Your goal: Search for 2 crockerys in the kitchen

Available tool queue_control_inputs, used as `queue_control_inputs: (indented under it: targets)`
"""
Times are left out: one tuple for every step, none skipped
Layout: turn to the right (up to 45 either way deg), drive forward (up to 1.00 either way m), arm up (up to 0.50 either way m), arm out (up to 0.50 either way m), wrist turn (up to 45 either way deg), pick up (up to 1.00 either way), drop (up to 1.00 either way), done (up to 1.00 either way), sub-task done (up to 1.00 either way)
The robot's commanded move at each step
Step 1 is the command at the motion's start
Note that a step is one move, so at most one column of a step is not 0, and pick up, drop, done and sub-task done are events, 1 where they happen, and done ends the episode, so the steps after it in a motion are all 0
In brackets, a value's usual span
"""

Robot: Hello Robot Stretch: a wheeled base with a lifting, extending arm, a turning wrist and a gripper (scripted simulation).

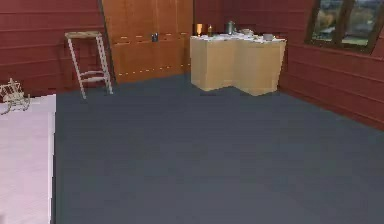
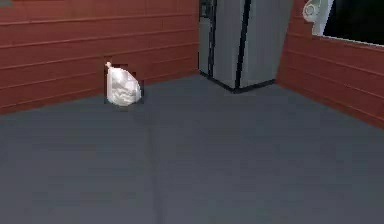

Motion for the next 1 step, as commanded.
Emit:
queue_control_inputs:
  targets:
    - [27.0,0.00,0.00,0.00,0.0,0.00,0.00,0.00,0.00]
